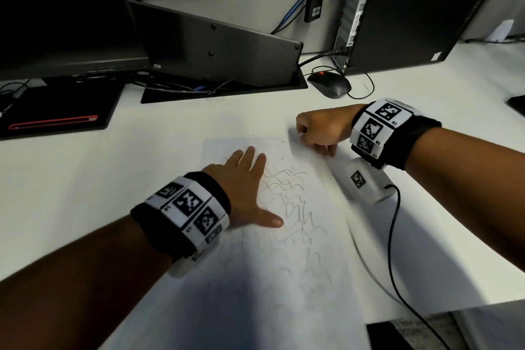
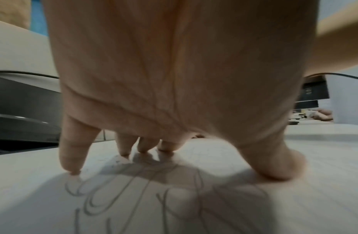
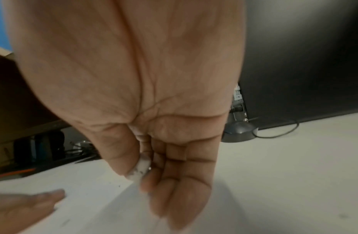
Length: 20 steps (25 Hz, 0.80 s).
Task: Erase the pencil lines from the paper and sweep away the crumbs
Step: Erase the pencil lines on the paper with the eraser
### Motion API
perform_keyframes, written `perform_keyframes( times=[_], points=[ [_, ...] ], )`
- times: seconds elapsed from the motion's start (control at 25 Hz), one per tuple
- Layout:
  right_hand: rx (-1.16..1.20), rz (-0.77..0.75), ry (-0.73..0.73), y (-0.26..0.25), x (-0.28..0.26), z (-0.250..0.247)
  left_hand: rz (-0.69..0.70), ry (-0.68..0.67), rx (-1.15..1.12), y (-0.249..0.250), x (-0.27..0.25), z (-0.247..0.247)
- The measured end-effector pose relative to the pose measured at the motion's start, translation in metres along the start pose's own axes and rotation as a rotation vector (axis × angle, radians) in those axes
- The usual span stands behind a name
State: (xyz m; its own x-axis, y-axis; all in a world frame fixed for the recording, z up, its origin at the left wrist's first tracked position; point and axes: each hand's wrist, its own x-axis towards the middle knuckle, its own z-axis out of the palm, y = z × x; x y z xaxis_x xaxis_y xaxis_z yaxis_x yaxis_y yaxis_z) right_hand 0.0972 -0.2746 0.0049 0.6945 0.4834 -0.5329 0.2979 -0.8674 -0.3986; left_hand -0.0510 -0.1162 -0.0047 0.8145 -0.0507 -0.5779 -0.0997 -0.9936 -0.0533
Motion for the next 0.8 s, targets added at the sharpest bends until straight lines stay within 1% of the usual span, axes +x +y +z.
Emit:
perform_keyframes(
  times=[0.08, 0.16, 0.24, 0.36, 0.4, 0.44, 0.48, 0.6, 0.64, 0.68, 0.72, 0.76, 0.8],
  points=[
    [0.139, -0.037, 0.024, -0.005, 0.000, 0.001, -0.035, 0.035, -0.012, 0.017, -0.001, 0.002],
    [0.249, -0.044, 0.005, -0.006, 0.000, 0.007, -0.061, 0.062, 0.015, 0.028, -0.001, -0.001],
    [0.298, -0.033, -0.011, -0.003, 0.001, 0.011, -0.013, 0.078, 0.057, 0.035, 0.005, -0.009],
    [0.363, -0.029, -0.021, 0.000, 0.002, 0.011, 0.131, 0.074, 0.014, 0.050, 0.018, -0.024],
    [0.356, -0.030, -0.024, -0.001, 0.002, 0.010, 0.144, 0.063, 0.009, 0.054, 0.022, -0.025],
    [0.342, -0.030, -0.029, -0.002, 0.002, 0.009, 0.127, 0.043, 0.014, 0.055, 0.025, -0.024],
    [0.330, -0.024, -0.034, -0.003, 0.001, 0.010, 0.072, 0.019, 0.023, 0.053, 0.027, -0.021],
    [0.302, 0.009, -0.026, -0.004, 0.002, 0.011, -0.235, -0.025, 0.028, 0.037, 0.025, -0.019],
    [0.290, 0.019, -0.028, -0.006, 0.003, 0.011, -0.275, -0.019, 0.031, 0.033, 0.023, -0.020],
    [0.279, 0.026, -0.033, -0.006, 0.003, 0.010, -0.239, 0.015, 0.035, 0.033, 0.022, -0.022],
    [0.273, 0.027, -0.041, -0.007, 0.003, 0.009, -0.137, 0.054, 0.030, 0.035, 0.023, -0.023],
    [0.273, 0.026, -0.053, -0.008, 0.003, 0.009, -0.018, 0.074, 0.022, 0.038, 0.024, -0.024],
    [0.274, 0.026, -0.062, -0.008, 0.003, 0.008, 0.062, 0.075, 0.010, 0.041, 0.026, -0.024]
  ],
)
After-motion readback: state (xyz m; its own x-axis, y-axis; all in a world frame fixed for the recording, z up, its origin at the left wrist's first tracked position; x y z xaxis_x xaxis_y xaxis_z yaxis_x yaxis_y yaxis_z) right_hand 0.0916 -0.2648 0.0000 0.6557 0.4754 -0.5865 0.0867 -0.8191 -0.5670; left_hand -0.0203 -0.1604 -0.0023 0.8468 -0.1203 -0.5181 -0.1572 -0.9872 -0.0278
